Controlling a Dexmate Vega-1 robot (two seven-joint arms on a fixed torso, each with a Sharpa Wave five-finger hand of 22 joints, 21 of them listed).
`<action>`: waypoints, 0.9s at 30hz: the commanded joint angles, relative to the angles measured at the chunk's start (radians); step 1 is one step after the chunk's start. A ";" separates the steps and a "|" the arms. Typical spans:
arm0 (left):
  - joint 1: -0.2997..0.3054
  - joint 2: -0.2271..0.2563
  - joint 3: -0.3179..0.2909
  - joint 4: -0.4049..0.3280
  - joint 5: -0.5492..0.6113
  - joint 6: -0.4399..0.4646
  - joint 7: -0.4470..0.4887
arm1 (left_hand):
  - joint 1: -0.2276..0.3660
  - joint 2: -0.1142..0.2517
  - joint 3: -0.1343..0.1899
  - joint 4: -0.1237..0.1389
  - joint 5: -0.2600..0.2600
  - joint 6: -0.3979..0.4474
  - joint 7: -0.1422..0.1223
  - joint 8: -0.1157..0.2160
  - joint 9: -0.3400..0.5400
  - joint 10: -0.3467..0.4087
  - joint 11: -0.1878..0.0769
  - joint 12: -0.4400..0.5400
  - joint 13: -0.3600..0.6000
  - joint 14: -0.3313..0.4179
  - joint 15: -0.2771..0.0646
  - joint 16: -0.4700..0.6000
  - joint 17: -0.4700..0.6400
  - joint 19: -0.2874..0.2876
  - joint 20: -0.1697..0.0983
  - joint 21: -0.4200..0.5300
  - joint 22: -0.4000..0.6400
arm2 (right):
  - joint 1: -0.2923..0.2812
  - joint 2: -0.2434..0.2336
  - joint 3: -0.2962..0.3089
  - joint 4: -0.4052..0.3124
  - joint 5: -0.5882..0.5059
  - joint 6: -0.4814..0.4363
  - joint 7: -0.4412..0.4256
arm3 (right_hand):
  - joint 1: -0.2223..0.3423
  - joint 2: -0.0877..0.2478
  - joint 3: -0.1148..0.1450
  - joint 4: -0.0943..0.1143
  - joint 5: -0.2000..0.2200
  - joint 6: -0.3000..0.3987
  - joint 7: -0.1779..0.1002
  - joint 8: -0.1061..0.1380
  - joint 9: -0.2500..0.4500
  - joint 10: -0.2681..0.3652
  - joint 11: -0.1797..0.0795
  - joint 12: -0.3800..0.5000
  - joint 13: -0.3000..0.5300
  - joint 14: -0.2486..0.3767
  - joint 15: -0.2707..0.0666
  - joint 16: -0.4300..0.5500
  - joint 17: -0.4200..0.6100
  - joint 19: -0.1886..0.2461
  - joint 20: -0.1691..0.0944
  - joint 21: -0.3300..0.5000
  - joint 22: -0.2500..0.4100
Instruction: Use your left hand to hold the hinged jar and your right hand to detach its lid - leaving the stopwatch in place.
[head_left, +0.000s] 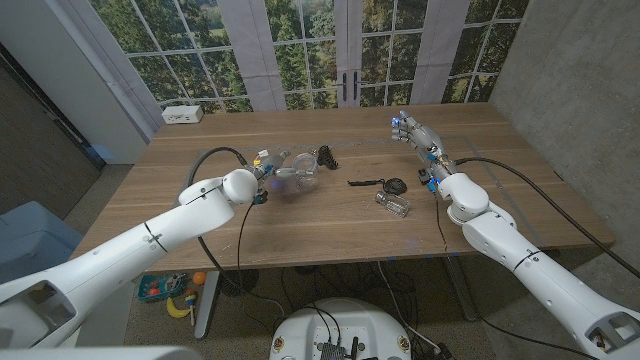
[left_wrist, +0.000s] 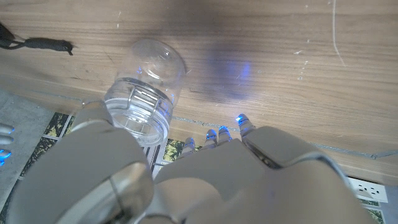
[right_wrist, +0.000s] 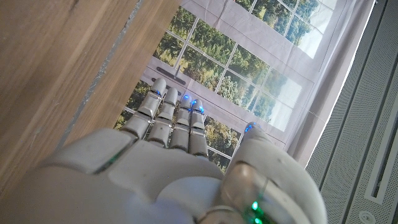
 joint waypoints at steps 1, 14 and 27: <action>0.131 0.018 -0.134 0.013 -0.110 -0.235 0.106 | -0.021 0.002 -0.012 0.007 0.009 -0.490 -0.025 0.009 0.002 -0.388 0.001 0.000 -0.003 -0.298 0.003 0.010 0.004 -0.371 0.006 0.002 0.002 | 0.002 0.003 -0.005 0.003 -0.004 0.007 0.001 | -0.009 0.000 0.002 -0.008 -0.001 -0.005 -0.004 -0.001 0.003 -0.002 0.003 0.005 -0.002 -0.006 0.000 0.009 -0.001 0.002 0.007 -0.004 0.004; 0.275 -0.046 -0.243 0.130 -0.172 -0.657 0.225 | -0.139 0.019 -0.061 0.072 0.018 -0.357 -0.097 0.052 -0.006 -0.325 -0.064 0.039 -0.039 -0.235 -0.061 0.039 -0.005 -0.284 -0.001 0.046 0.000 | 0.006 0.000 -0.012 0.011 0.002 0.014 0.029 | -0.023 -0.004 0.000 -0.012 -0.003 -0.009 -0.003 0.001 0.002 -0.017 0.005 0.003 -0.011 -0.022 0.001 0.006 -0.010 0.002 0.002 -0.011 0.004; 0.310 -0.149 -0.289 0.289 -0.273 -0.968 0.182 | -0.278 0.072 -0.116 0.140 0.044 -0.089 -0.118 0.083 -0.021 -0.144 -0.181 0.058 -0.100 -0.106 -0.145 0.036 -0.034 -0.050 -0.176 0.094 -0.014 | 0.023 0.003 -0.014 0.051 0.053 0.044 0.107 | -0.127 0.034 -0.006 0.039 -0.013 -0.026 -0.024 -0.001 -0.002 -0.065 -0.023 0.000 -0.048 -0.098 -0.047 -0.004 -0.038 -0.031 -0.062 -0.049 0.002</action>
